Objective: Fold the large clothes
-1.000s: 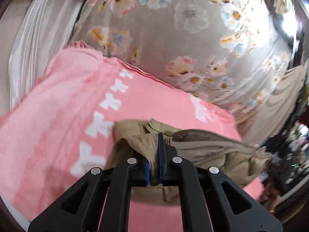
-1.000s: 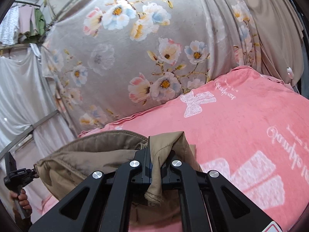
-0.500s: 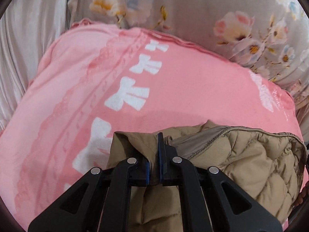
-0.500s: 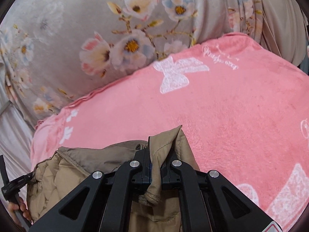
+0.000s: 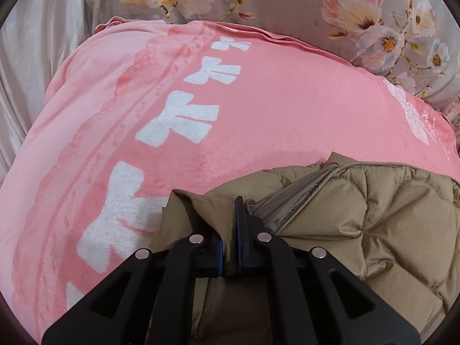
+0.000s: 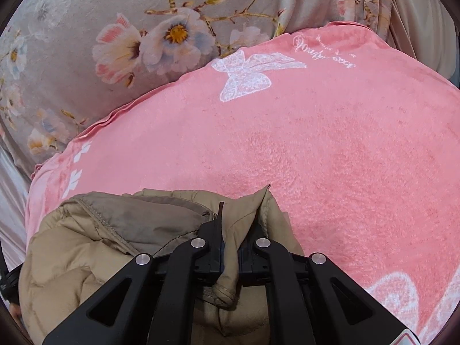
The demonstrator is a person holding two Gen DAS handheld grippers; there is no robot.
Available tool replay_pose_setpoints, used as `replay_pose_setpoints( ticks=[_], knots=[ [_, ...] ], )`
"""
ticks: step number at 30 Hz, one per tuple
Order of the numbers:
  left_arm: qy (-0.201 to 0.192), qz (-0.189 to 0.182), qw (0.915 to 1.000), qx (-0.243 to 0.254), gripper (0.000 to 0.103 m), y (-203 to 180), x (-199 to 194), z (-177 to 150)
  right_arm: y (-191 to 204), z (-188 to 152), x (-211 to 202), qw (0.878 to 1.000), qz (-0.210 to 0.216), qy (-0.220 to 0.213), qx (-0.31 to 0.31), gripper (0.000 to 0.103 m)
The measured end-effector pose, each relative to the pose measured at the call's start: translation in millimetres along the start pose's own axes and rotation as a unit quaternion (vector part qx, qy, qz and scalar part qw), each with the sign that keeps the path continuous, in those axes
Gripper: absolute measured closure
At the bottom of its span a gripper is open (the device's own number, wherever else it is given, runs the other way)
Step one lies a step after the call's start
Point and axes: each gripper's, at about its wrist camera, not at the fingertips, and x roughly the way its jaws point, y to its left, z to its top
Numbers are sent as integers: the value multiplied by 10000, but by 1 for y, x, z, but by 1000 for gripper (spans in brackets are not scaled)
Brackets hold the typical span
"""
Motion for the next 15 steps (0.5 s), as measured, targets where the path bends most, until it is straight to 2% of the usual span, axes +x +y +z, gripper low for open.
replay_pose_setpoints(
  ticks=[9,15],
  knots=[
    [-168,210,9995,145,97,-9,9,-7,-1,-3,8,10000,-18,63,61,101],
    [-189,150,9996,109,97,-9,10,-7,-7,-3,12,9997,112,118,191,101]
  ],
)
